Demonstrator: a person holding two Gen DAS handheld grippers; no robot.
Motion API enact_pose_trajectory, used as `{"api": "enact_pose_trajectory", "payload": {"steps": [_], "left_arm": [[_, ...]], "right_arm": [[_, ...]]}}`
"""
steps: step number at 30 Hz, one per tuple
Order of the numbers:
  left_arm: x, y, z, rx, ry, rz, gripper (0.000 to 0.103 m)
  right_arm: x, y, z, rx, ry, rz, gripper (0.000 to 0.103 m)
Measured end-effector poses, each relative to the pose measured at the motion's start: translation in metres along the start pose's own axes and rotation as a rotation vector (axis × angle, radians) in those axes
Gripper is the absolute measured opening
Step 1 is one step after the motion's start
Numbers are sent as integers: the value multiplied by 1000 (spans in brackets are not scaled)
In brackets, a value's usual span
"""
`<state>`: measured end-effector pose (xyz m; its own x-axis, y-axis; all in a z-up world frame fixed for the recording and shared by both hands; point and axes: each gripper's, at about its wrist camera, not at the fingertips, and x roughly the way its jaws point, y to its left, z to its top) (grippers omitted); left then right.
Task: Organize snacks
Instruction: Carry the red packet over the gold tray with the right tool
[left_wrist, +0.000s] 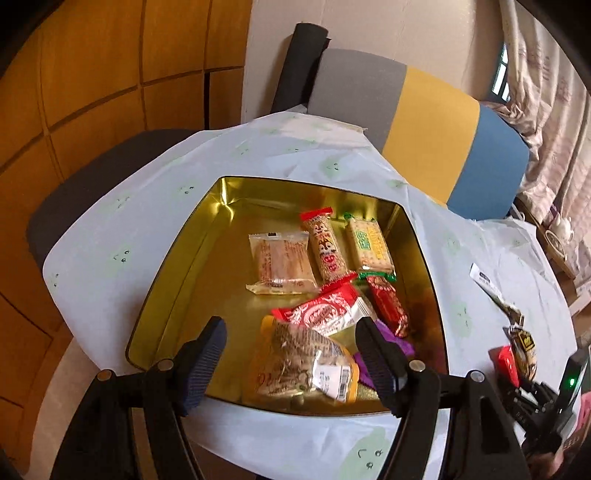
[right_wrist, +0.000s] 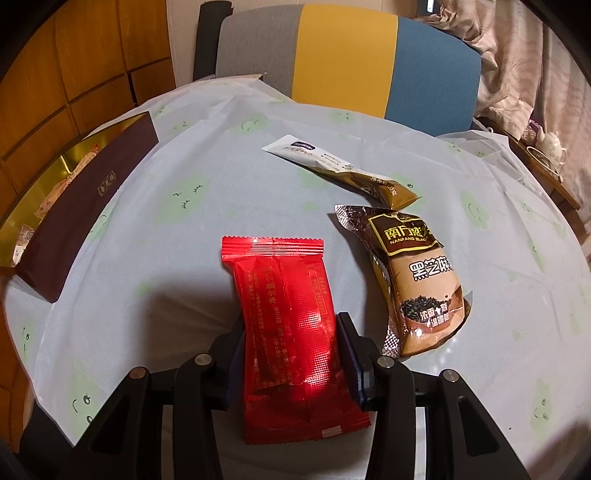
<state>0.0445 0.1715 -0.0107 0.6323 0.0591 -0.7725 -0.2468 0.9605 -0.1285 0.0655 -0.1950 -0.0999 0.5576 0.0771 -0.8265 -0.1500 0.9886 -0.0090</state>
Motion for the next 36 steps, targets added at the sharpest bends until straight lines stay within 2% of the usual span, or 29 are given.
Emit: {"api": "enact_pose_trajectory", "payload": {"steps": [12, 21, 25, 36], "left_arm": [[-5, 2, -14, 18, -17, -9, 74], [-5, 9, -18, 15, -8, -11, 74], [-8, 14, -18, 4, -31, 4, 74], [-8, 29, -21, -29, -43, 34, 74]], "right_arm": [[-1, 3, 7, 35, 85, 0, 44], [-5, 5, 13, 120, 134, 115, 43], [-18, 9, 25, 169, 108, 184, 43], [-58, 82, 72, 25, 15, 329, 43]]}}
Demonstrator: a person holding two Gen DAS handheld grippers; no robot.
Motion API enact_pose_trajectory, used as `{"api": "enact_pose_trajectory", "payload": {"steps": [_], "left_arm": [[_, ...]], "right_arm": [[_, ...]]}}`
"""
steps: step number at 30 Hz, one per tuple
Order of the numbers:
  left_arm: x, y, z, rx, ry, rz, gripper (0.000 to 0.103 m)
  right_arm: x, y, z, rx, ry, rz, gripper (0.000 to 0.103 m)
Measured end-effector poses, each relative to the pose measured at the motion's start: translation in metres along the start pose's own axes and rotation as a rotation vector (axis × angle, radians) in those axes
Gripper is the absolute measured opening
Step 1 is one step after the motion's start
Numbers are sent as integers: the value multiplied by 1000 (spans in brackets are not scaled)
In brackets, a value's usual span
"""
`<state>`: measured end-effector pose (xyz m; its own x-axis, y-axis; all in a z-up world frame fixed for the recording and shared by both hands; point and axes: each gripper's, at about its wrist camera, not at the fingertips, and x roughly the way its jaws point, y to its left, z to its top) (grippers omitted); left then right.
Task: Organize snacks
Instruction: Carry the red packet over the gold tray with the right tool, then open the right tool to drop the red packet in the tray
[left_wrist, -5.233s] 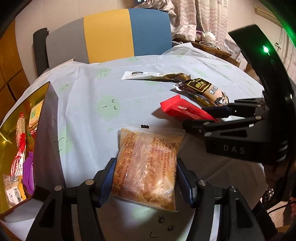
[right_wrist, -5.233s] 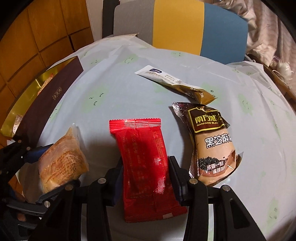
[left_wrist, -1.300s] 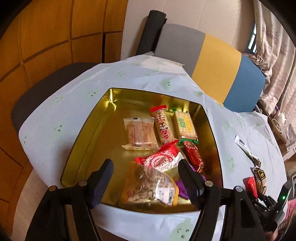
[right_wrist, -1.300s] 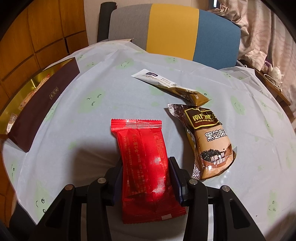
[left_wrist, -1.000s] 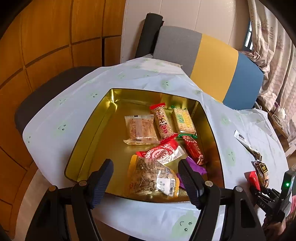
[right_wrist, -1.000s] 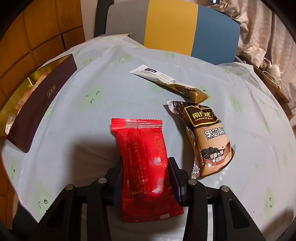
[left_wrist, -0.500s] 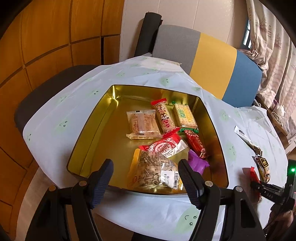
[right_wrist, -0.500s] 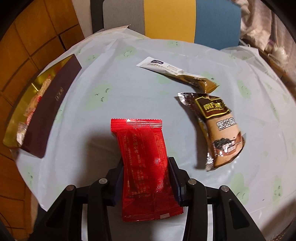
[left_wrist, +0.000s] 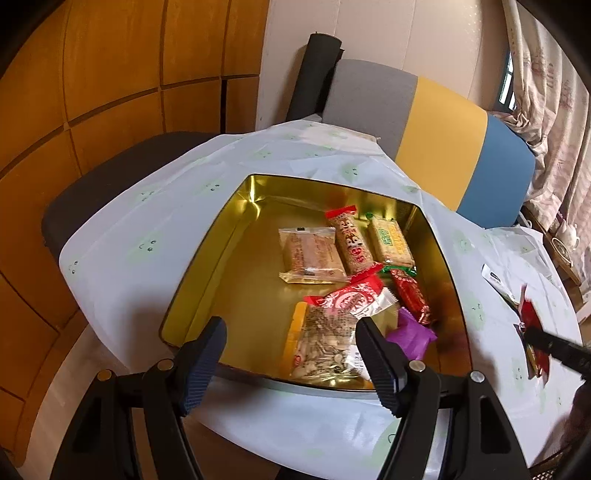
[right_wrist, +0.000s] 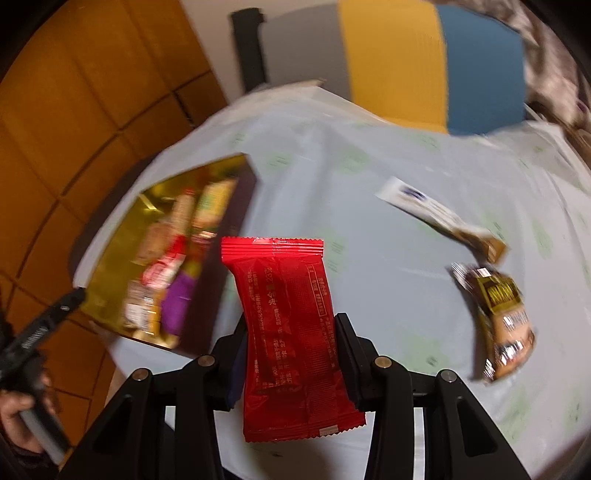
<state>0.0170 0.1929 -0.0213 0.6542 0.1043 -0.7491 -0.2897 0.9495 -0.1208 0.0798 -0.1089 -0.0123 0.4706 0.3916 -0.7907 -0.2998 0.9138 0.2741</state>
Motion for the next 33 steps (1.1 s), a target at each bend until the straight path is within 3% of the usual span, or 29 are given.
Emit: {"api": "enact_pose_trajectory", "payload": {"steps": [5, 12, 22, 27, 33], "left_arm": [[1, 6, -2, -12, 8, 12, 74], [2, 11, -5, -18, 13, 28, 74], [6, 16, -9, -15, 31, 41, 73], [7, 14, -8, -14, 32, 32, 73], [6, 7, -10, 5, 37, 24, 74]], "right_arm": [[11, 45, 26, -39, 9, 135, 43], [52, 97, 60, -55, 47, 184, 44], [113, 121, 64, -129, 120, 113, 50], [102, 115, 57, -148, 86, 108, 59], [87, 109, 48, -154, 48, 112, 59]]}}
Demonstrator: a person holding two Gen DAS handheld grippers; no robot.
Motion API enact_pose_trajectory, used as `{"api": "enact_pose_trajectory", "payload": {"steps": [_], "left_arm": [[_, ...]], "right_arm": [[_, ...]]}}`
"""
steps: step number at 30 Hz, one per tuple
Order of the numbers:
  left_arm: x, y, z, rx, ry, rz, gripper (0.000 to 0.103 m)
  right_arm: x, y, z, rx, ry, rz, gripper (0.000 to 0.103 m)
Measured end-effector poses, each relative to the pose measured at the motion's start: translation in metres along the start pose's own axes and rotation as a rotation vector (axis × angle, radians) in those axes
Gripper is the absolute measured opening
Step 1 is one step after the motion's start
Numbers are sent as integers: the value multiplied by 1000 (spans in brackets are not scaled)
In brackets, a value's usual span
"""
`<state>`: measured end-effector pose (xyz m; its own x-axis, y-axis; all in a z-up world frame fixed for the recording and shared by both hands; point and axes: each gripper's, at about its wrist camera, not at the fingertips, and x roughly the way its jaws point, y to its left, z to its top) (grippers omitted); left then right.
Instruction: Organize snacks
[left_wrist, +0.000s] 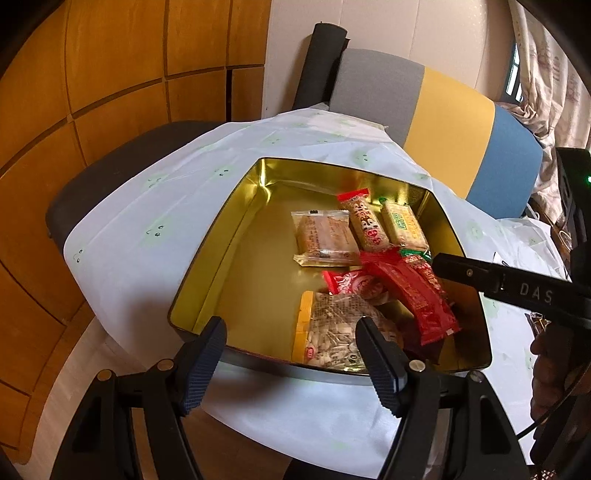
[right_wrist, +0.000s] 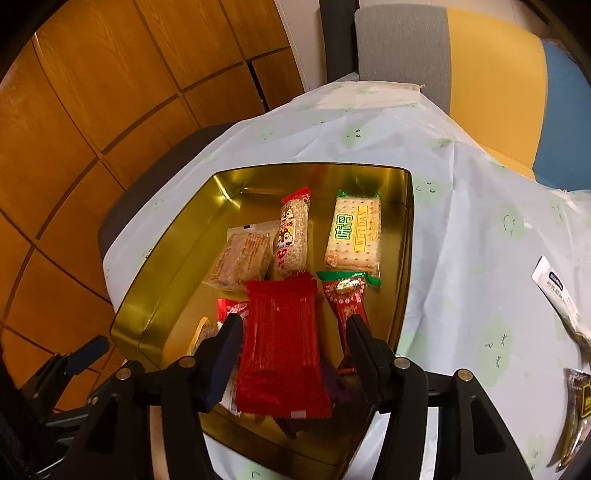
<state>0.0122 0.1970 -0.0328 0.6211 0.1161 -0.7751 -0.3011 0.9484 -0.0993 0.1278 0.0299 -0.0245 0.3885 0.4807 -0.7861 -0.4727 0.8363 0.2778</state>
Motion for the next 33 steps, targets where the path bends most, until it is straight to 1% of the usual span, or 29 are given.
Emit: {"api": "enact_pose_trajectory", "payload": {"steps": [3, 7, 9, 13, 15, 21, 27, 29, 31, 33], "left_arm": [[-1, -2, 0, 3, 3, -5, 74], [-5, -4, 1, 9, -6, -5, 74], [-6, -6, 1, 16, -8, -7, 74], [-8, -11, 3, 31, -14, -10, 74], [-9, -14, 2, 41, -15, -15, 74], [-12, -26, 4, 69, -17, -23, 74], [-17, -40, 4, 104, -28, -40, 74], [-19, -44, 5, 118, -33, -41, 74], [-20, -48, 6, 122, -33, -53, 73], [-21, -53, 8, 134, -34, -61, 73]], "right_arm": [[-5, 0, -4, -3, -13, -4, 59], [-18, -3, -11, -4, -49, 19, 59], [-25, -6, -13, -3, -65, 12, 59], [-46, -21, -20, 27, -100, 13, 59], [-57, -32, -25, 41, -113, -6, 59], [-89, -92, -46, 112, -126, -98, 59], [-122, -165, -66, 220, -133, -218, 59], [-136, -191, -73, 275, -143, -257, 60], [-150, -219, -82, 359, -162, -281, 69], [-162, -246, -93, 460, -182, -297, 73]]}}
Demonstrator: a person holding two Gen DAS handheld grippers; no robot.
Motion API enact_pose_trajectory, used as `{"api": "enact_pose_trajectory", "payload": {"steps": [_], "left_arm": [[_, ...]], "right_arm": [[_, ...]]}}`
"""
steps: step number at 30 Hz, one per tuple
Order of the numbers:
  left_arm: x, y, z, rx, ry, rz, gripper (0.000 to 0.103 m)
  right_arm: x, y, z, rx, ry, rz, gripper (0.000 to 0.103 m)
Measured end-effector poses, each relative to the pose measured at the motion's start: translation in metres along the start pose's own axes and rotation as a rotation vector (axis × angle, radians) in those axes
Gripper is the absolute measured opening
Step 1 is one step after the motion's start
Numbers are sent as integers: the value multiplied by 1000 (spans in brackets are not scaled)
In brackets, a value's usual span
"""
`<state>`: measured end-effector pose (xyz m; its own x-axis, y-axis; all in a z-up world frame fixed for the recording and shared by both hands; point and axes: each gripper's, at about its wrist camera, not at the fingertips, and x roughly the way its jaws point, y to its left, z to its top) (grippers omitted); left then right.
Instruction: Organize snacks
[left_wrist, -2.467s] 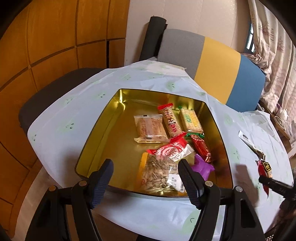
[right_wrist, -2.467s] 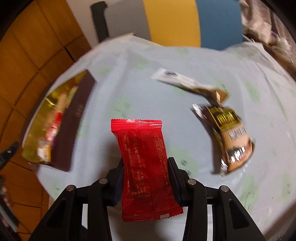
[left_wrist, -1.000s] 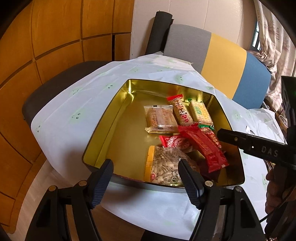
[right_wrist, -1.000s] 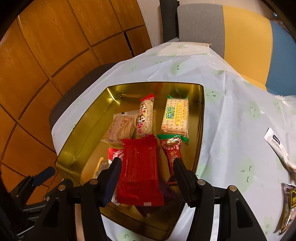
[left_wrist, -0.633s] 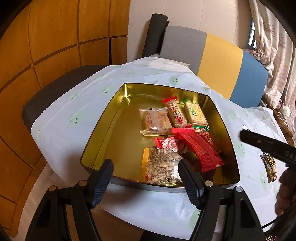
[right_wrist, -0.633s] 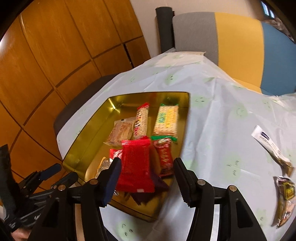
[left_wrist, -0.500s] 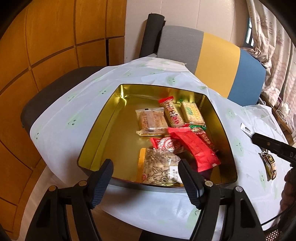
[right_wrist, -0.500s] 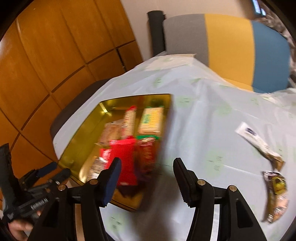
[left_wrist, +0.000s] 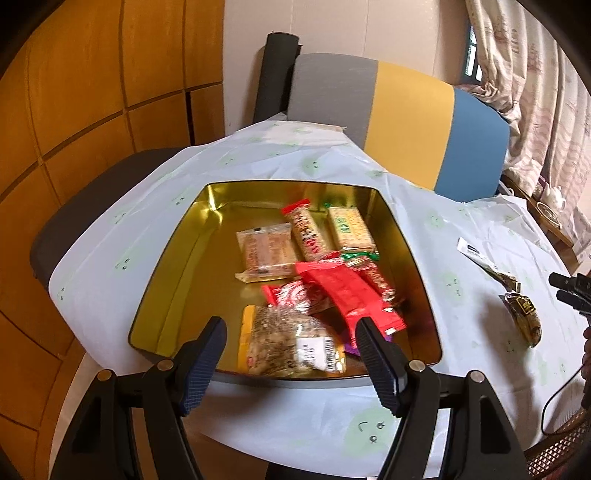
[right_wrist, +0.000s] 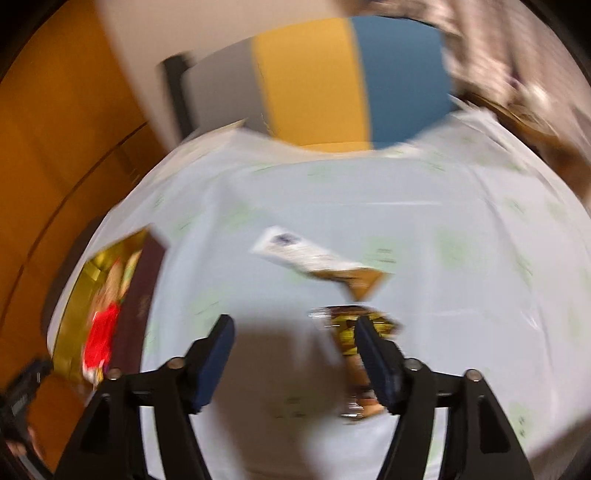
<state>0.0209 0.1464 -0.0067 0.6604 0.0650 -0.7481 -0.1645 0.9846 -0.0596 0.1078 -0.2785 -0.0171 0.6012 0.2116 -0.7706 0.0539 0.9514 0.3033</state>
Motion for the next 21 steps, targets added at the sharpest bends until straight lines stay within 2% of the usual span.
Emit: {"api": "enact_pose_trajectory", "payload": {"steps": [3, 6, 9, 12, 15, 17, 18, 21], "left_arm": [[-1, -10, 4, 20, -4, -16, 74], [-3, -22, 7, 50, -7, -33, 73], [-6, -35, 10, 82, -12, -49, 74], [-8, -48, 13, 111, -16, -66, 74], [-9, -62, 17, 143, -18, -91, 74], [-8, -73, 18, 169, -15, -109, 74], [-8, -80, 19, 186, -14, -118, 74], [-7, -101, 20, 243, -12, -155, 73]], "right_arm": [[12, -42, 2, 148, 48, -3, 73], [26, -64, 1, 209, 72, -41, 73], [43, -74, -1, 250, 113, -40, 73], [58, -67, -3, 225, 162, 13, 73], [73, -40, -13, 118, 273, 137, 74], [69, -25, -16, 61, 290, 210, 74], [65, -21, -16, 39, 289, 221, 74], [52, -21, -9, -6, 265, 178, 74]]}}
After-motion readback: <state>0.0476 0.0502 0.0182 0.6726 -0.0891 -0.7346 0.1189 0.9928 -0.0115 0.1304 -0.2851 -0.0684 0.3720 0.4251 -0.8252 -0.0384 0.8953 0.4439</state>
